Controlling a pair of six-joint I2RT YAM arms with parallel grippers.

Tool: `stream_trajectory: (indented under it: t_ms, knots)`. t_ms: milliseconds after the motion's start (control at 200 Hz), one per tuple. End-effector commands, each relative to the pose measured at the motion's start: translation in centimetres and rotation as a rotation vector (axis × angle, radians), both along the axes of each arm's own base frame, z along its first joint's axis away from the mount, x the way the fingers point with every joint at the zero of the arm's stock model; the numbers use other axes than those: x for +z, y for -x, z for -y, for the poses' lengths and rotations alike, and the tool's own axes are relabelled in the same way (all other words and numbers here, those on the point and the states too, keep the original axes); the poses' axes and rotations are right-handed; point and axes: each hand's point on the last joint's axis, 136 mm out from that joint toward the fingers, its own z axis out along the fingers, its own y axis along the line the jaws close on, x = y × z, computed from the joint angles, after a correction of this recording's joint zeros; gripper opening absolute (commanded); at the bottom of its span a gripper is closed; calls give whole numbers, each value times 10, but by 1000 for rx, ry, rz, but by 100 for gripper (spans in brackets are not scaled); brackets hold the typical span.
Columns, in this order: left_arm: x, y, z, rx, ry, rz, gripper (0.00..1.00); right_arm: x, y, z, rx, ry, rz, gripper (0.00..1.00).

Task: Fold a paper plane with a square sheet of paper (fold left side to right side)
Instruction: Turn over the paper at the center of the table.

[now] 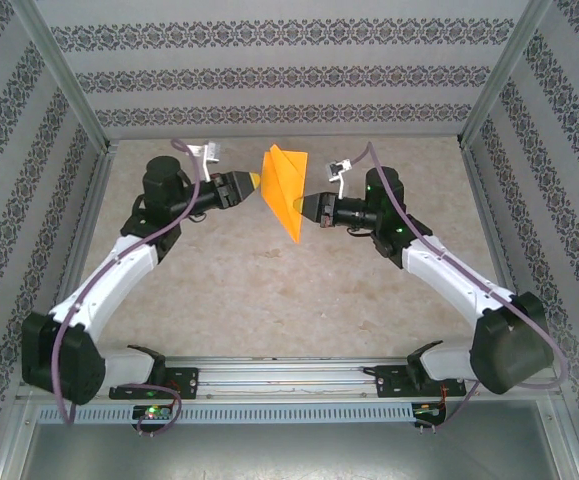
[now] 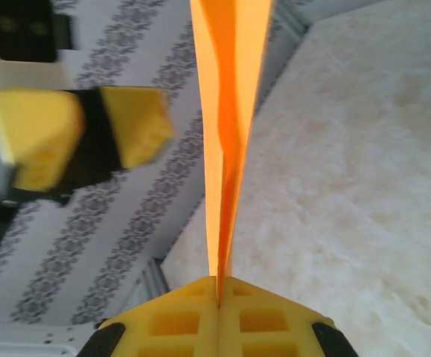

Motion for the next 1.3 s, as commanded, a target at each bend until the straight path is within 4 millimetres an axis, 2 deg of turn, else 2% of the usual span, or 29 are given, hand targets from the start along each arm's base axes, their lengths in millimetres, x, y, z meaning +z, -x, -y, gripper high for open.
stream_trajectory:
  t_ms: [0, 180, 385, 465, 575, 749, 899, 1074, 1299]
  knots:
    - [-3, 2, -34, 169, -114, 54, 59, -20, 0, 20, -96, 248, 26, 0]
    - [4, 14, -82, 387, -231, 116, 83, -53, -1, 57, -250, 714, 25, 0]
    - [10, 34, -133, 615, -360, 136, 91, -71, -8, 90, -420, 1159, 50, 0]
    - [3, 42, -158, 738, -407, 93, 91, -75, -8, 92, -454, 1338, 80, 0]
    - [-12, 54, -183, 855, -455, 28, 91, -88, -10, 78, -443, 1480, 139, 0]
    - [-20, 62, -188, 875, -461, -2, 91, -128, -16, 59, -381, 1577, 125, 0]
    - [-27, 60, -185, 861, -442, -28, 91, -151, -26, 50, -372, 1648, 125, 0]
    - [-33, 58, -182, 843, -441, -47, 91, -180, -33, 42, -408, 1657, 71, 0]
    - [-38, 57, -181, 837, -458, -57, 91, -215, -33, 36, -415, 1664, -10, 0]
